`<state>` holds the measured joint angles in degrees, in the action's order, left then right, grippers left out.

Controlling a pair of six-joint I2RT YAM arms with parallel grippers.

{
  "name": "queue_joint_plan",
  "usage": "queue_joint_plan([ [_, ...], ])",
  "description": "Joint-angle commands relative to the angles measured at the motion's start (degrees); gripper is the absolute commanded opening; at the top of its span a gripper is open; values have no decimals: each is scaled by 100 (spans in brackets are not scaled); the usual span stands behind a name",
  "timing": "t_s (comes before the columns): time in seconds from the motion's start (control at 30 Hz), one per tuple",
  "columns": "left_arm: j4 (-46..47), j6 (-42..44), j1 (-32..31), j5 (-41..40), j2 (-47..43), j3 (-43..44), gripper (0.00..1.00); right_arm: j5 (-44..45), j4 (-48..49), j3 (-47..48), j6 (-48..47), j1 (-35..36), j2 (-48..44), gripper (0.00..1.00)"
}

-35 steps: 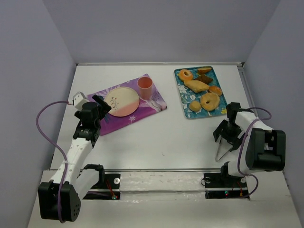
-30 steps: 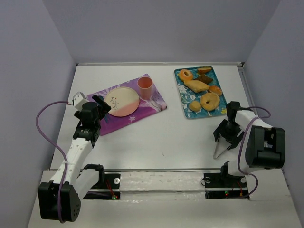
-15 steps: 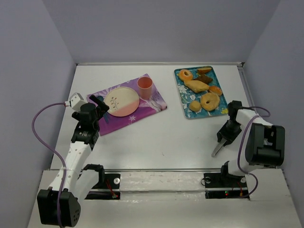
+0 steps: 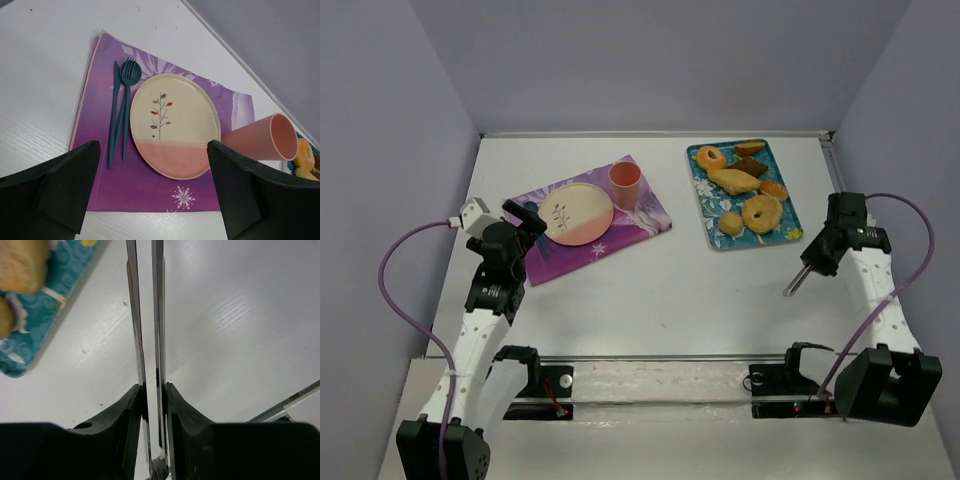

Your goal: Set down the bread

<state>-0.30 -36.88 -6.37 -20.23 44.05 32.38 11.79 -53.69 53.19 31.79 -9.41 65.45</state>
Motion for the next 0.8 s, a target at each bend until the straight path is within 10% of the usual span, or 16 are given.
queue_joint_plan([
  [0.0, 152, -64, -4, -8, -230, 14, 99, -228, -230, 893, -646, -35, -602, 29],
  [0.27, 161, -310, -4, 308, -327, -13, 99, -2169, 464, 1624, -1544, 333, -815, 31],
  [0.77, 38, -627, -13, 907, -994, -83, 99, -1785, 922, 1290, -1579, 1934, -771, 51],
])
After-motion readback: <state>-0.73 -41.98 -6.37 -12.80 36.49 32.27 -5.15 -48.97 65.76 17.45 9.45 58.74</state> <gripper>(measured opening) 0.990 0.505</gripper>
